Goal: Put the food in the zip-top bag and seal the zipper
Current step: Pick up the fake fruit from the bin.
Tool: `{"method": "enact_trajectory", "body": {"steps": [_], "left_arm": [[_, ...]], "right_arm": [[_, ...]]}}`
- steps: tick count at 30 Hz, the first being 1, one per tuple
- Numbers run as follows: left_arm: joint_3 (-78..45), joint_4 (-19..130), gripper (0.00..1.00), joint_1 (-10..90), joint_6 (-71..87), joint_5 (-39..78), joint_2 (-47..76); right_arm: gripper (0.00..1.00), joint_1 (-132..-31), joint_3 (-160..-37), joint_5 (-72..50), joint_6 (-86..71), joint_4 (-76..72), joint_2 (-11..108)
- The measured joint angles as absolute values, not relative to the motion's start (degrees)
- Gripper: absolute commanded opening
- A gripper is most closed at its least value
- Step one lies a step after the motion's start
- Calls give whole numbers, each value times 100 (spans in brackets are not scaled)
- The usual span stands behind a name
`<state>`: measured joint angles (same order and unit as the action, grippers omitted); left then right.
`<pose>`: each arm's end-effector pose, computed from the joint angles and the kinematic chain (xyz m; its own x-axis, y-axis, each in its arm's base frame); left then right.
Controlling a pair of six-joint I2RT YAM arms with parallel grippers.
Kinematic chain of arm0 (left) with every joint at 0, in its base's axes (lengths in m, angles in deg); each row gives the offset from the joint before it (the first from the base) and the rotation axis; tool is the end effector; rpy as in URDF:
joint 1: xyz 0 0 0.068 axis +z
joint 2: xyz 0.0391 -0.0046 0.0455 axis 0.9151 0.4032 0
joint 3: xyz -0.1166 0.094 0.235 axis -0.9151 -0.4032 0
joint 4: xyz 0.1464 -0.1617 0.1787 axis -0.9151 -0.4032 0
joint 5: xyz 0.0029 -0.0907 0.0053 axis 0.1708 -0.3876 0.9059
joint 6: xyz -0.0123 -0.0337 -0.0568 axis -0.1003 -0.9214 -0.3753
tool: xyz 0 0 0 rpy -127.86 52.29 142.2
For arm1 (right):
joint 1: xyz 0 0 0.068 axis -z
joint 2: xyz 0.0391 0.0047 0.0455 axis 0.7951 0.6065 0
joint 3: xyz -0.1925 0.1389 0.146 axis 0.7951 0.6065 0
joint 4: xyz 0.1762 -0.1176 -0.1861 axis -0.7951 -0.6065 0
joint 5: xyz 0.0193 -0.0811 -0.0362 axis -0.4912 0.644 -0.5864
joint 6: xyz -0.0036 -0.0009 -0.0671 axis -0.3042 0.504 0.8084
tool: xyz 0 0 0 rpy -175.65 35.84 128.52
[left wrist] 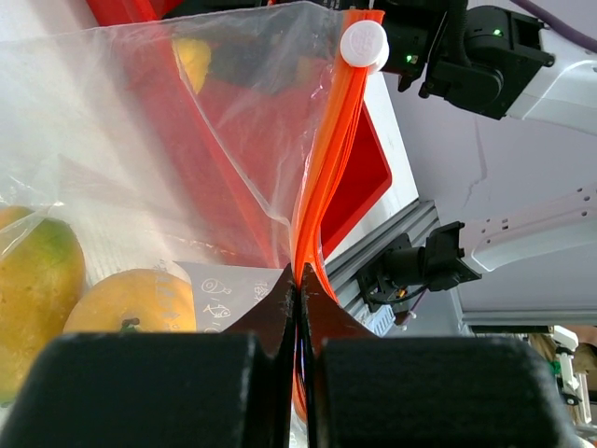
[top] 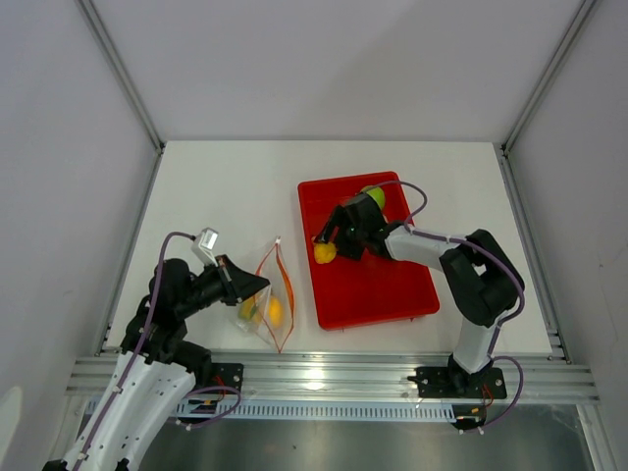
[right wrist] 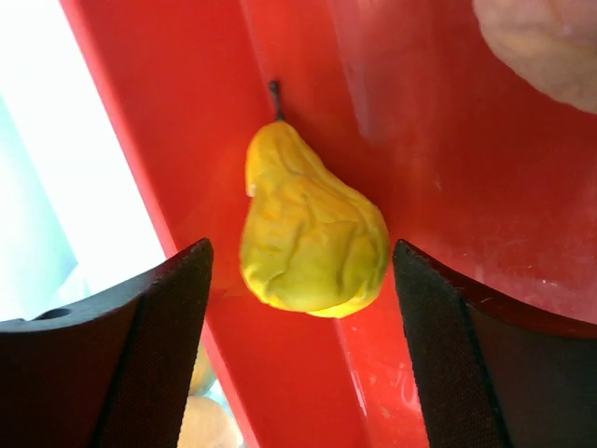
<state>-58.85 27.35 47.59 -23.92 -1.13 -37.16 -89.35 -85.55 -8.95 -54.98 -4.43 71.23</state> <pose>0.1287 -0.0706 0.2697 -0.7148 -0.3913 -0.5796 0.3032 0.5735 -0.7610 0.3310 0.2529 0.1560 -0.8528 0.3695 -0.3692 0.0718 0.7830 0.6179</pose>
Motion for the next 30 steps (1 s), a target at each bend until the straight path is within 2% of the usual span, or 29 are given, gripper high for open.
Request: {"method": "enact_trajectory", "body": {"steps": [3,5,7,11,15,18,19,26,30], "left_arm": [[-5885,2744,1,4759,-2392,-115,-3711],[-5885,2744,1,4759,-2392,-115,-3711],[-5885,2744,0,4759,-2392,-115,-3711],[-5887,2740,1,4759,-2389,-115,-3711],[-5885,2733,1,4759,-2392,-113,-3736],[-5885,2731,1,4759,-2389,-110,-3768],[-5885,2729,1,4759,-2389,-110,-3768],[-5887,2689,1,4759,-2387,-106,-3768],[-5887,2683,1,4759,-2387,-106,-3768]], "right_arm": [[66,-8937,-8509,-937,-5546,-410,7182],[47,-8946,-8465,-961,-5575,-369,7189],[37,-8946,-8457,-976,-5614,-318,7189],[29,-8955,-8454,-954,-5649,-296,7189],[27,-8966,-8454,-882,-5623,-342,7173],[17,-8972,-8452,-771,-5516,-513,7055],[11,-8972,-8443,-714,-5459,-592,6966],[8,-9106,-8216,-290,-4858,-994,5877],[8,-9521,-8092,-67,-4263,-1155,5128]]}}
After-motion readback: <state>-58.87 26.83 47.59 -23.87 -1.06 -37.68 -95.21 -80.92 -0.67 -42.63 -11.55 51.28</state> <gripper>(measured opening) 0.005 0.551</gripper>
